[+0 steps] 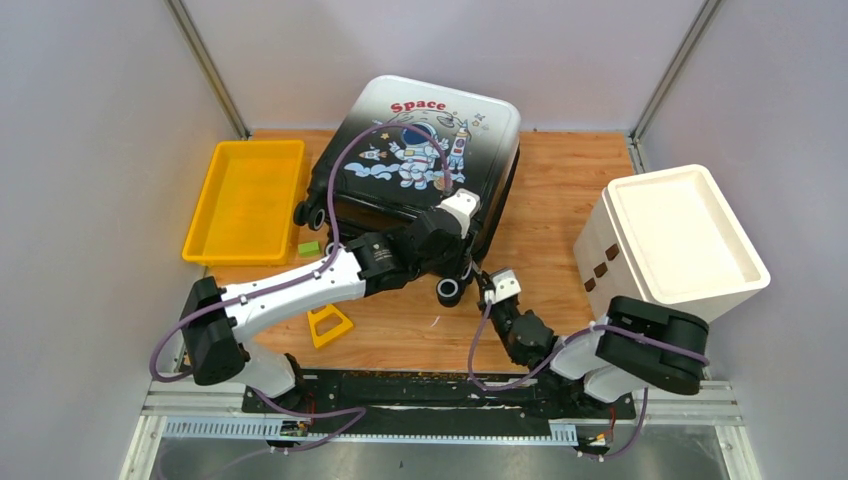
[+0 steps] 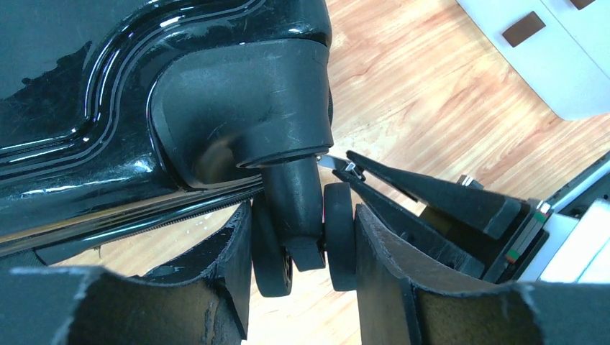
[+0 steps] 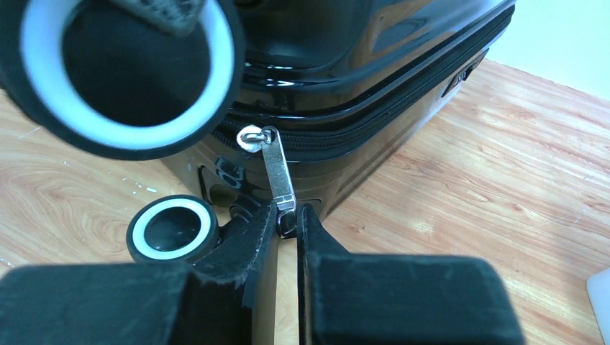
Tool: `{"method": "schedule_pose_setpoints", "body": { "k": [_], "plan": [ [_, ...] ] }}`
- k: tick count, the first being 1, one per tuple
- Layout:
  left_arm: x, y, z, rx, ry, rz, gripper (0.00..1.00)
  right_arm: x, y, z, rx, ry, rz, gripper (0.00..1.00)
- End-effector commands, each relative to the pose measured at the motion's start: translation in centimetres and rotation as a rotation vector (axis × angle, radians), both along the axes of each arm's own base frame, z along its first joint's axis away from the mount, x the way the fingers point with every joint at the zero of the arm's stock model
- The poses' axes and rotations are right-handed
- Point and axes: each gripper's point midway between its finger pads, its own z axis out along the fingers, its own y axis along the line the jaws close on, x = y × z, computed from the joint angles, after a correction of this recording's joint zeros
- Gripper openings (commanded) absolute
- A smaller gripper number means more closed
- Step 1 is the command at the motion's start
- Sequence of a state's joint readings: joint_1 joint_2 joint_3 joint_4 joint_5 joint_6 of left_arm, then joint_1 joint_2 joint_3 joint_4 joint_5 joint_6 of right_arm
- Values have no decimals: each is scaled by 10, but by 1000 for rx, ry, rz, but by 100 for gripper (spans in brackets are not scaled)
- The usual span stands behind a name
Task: Open, take out, and arrange the luggage
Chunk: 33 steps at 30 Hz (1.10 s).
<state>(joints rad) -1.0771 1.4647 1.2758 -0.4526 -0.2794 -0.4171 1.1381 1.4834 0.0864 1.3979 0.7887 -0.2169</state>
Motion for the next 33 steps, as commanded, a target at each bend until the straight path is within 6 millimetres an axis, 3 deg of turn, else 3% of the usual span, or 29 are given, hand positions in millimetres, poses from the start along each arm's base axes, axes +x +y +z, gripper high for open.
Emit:
{"method": "schedule_pose_setpoints", "body": {
  "k": [1,11,17,22,27,33],
  "plan": [
    [-13,20,10,48,-21,-72,0,27,-39,36,214,-17,-189,0],
    [-23,16,14,15,-3,-121,0,47,-74,45,288,50,-199,0],
    [-25,16,14,17,1,-135,0,56,-66,55,172,15,-140,0],
    [-30,22,15,21,1,-149,0,80,-80,56,145,81,-249,0],
    [-41,13,16,-12,-3,-251,0,104,-104,55,245,150,-359,0],
    [-51,12,16,-21,2,-318,0,135,-124,62,259,149,-385,0]
  ]
}}
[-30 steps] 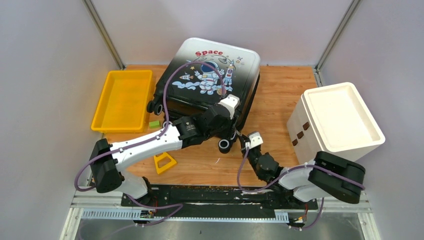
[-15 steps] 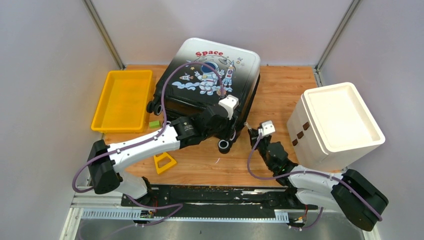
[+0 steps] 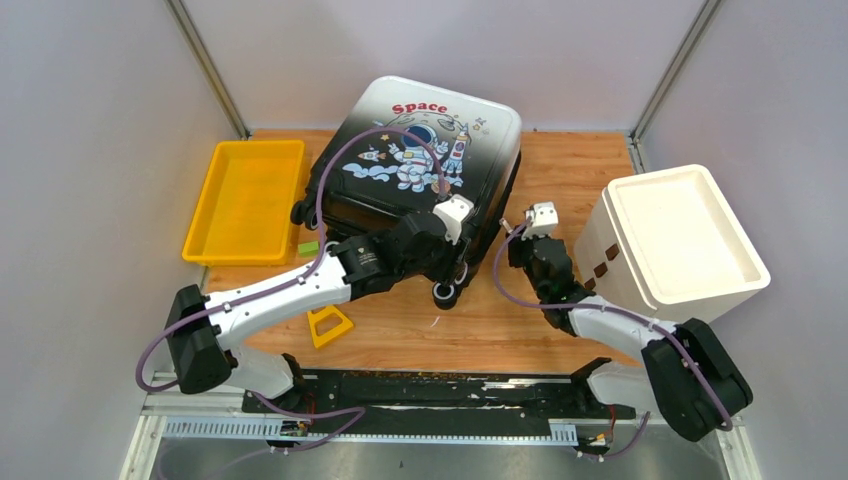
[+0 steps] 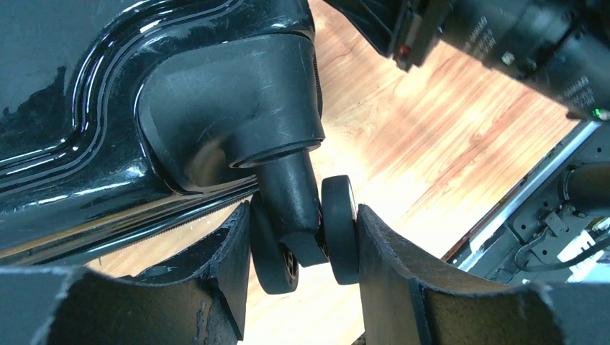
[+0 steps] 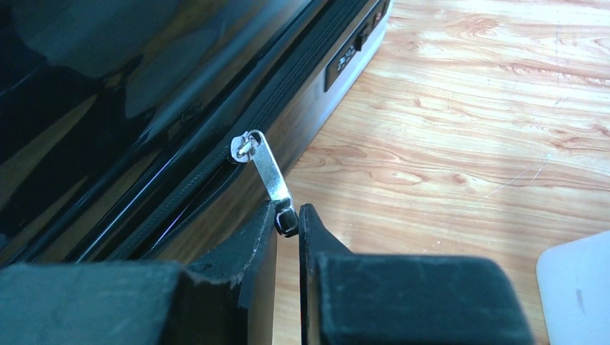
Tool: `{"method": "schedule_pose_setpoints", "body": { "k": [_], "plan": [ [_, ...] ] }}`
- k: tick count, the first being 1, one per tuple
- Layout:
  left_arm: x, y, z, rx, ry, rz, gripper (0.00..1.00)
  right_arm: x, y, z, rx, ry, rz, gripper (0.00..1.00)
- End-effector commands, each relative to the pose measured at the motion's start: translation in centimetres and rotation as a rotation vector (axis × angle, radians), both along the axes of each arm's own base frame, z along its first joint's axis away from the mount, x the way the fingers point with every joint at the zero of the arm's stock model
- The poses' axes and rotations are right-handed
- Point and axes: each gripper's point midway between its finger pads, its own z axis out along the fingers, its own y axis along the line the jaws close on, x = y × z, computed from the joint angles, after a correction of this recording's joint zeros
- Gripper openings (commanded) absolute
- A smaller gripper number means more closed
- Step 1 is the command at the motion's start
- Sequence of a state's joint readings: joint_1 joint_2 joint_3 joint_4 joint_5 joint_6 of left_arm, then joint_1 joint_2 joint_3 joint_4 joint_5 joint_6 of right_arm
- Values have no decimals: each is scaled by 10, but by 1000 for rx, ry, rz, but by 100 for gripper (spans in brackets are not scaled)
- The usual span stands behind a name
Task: Open, take out, and arrange the luggage
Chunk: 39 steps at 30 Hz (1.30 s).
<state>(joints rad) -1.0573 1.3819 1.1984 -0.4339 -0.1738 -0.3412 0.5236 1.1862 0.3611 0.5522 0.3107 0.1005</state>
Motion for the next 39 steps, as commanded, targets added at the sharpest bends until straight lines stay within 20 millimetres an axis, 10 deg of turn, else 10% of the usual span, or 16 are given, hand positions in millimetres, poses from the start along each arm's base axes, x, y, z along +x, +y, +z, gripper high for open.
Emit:
{"method": "schedule_pose_setpoints", "body": {
  "k": [1,11,22,39],
  "plan": [
    [-39,0,17,-21,6,-223,0,46,-54,52,72,-136,-258,0],
    [-65,3,21,-41,-13,-400,0,94,-107,65,77,-102,-398,0],
    [-43,27,20,55,-121,-336,0,80,-148,62,56,-63,-581,0],
    [78,182,16,215,-70,239,0,47,-52,41,167,-51,-184,0]
  ]
}}
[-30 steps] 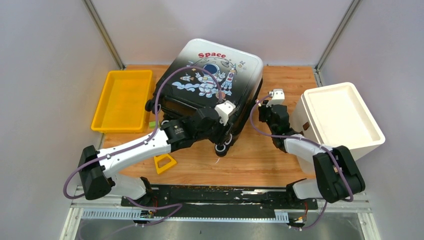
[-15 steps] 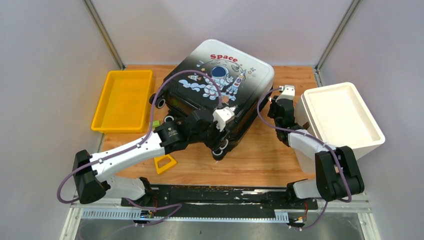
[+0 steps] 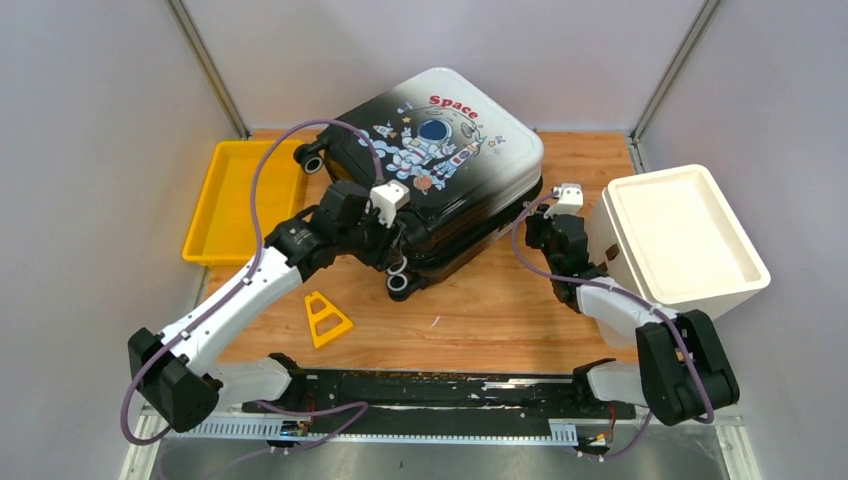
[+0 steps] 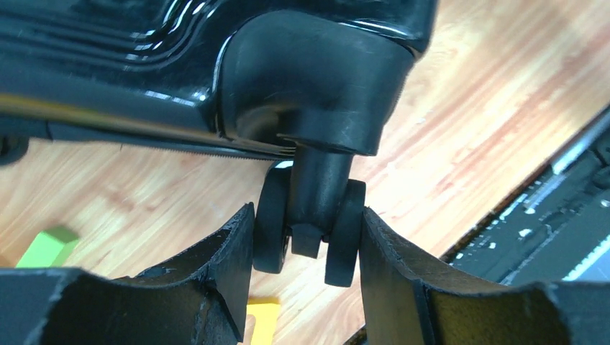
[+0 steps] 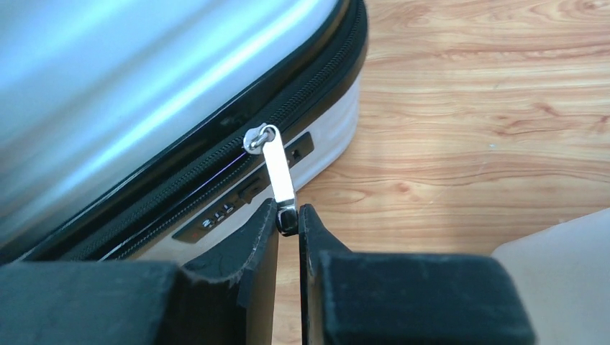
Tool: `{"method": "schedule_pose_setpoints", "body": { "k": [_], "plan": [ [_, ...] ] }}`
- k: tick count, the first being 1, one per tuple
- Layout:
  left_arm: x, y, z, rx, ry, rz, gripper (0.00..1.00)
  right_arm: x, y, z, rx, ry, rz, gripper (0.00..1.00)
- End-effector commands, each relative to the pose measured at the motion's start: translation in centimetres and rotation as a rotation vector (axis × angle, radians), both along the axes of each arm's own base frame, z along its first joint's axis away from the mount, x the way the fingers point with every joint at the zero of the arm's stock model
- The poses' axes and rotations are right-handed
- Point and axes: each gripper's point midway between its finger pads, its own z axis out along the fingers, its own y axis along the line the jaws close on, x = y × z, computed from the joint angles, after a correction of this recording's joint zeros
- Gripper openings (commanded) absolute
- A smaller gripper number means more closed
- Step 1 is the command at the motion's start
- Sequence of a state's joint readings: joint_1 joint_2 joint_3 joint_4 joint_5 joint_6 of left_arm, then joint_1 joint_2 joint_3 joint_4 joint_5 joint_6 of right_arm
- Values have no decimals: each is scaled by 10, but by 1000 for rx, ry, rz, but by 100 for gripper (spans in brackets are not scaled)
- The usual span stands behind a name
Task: Open, take out, and arrange the luggage
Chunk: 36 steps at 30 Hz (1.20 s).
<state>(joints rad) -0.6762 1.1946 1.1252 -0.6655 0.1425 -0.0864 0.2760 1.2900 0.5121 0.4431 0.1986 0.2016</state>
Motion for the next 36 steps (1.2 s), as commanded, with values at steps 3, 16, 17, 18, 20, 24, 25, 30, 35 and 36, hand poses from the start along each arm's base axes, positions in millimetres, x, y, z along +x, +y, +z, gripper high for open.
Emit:
{"method": "schedule_pose_setpoints", "body": {
  "k": [3,16,17,18,20,24,25,30,35,36],
  "plan": [
    [65,91,26,172,-177,354,5,-10,27,37,71,-136,35,0],
    [27,62,41,139,-310,-120,99,-21,55,24,107,-112,147,0],
    [29,62,38,155,-301,-128,100,-21,55,25,104,-115,150,0],
    [27,63,40,172,-295,-154,100,-20,55,26,100,-119,153,0],
    [30,61,38,199,-270,-185,100,-19,57,26,90,-120,168,0],
    [37,53,25,225,-207,-239,100,-18,60,25,71,-124,189,0],
    [37,53,23,231,-199,-244,100,-16,60,25,65,-126,185,0],
    [41,54,1,275,-143,-261,100,-12,52,23,31,-134,149,0],
    [49,56,-21,327,-112,-273,89,-12,49,23,5,-152,147,0],
    [50,55,-24,332,-106,-275,80,-12,48,23,-1,-153,144,0]
  ]
}}
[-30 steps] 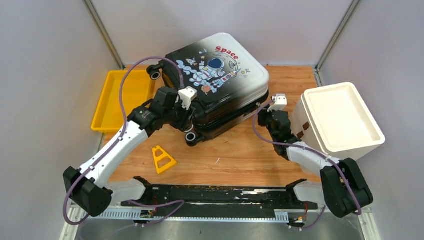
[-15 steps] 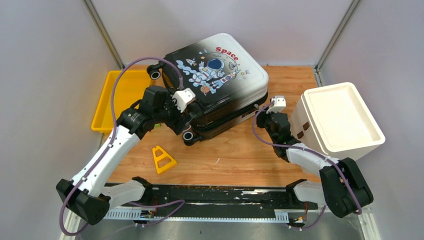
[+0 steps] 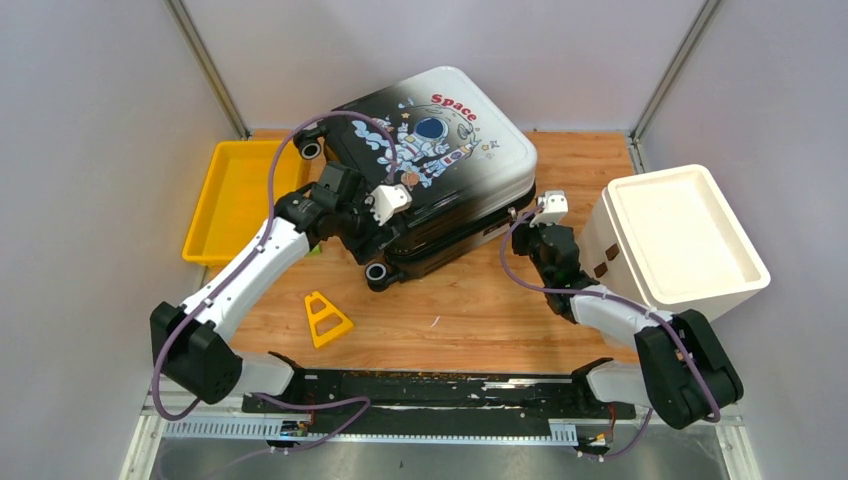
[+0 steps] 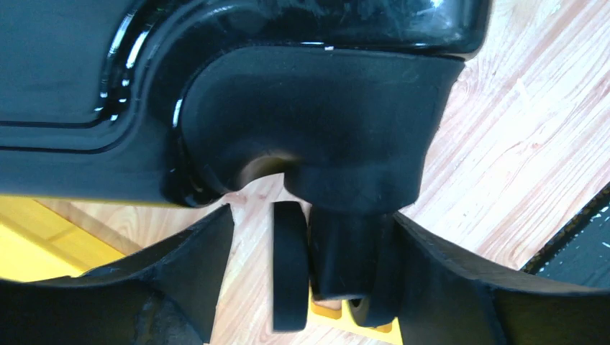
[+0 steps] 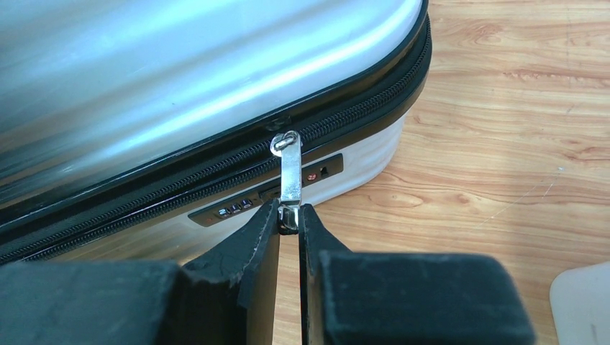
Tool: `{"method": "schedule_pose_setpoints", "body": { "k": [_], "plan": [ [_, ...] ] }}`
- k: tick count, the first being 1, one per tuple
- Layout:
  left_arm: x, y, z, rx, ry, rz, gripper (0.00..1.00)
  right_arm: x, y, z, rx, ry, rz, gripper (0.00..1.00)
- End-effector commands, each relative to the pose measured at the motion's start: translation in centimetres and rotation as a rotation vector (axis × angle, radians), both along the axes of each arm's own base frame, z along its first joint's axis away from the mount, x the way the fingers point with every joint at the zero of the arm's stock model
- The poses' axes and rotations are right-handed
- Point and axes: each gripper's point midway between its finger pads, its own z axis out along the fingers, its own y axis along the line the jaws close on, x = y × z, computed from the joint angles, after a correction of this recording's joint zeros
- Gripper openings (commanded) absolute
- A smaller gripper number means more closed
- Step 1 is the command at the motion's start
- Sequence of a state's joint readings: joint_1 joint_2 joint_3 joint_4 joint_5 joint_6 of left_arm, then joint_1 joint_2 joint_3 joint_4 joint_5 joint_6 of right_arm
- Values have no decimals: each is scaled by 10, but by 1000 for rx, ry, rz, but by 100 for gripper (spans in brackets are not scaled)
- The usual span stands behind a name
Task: Open, take out, and arrange the luggage
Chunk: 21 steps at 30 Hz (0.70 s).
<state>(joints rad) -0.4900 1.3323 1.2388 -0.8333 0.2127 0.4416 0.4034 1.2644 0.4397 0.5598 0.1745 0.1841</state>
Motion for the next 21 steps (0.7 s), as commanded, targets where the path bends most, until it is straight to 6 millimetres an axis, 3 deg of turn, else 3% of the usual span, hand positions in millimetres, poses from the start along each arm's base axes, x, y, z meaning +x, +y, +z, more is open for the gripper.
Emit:
{"method": "schedule_pose_setpoints", "body": {
  "k": [1,2,5,9,14,21],
  "plan": [
    [10,0,-4,31,-23,-28,72,8,-3,19,-9,-91,-17,0],
    [12,0,-4,31,-28,-21,54,10,-7,19,-7,-92,-43,0],
    [14,2,2,29,-49,-2,28,14,-21,18,32,-87,-109,0],
    [6,12,6,73,-40,-6,2,21,-46,25,74,-76,-190,0],
    [-10,20,12,92,-66,-77,0,33,-84,25,-48,-46,-320,0],
    [-29,19,9,83,-64,-188,0,45,-133,44,-122,-118,-429,0]
  ]
}}
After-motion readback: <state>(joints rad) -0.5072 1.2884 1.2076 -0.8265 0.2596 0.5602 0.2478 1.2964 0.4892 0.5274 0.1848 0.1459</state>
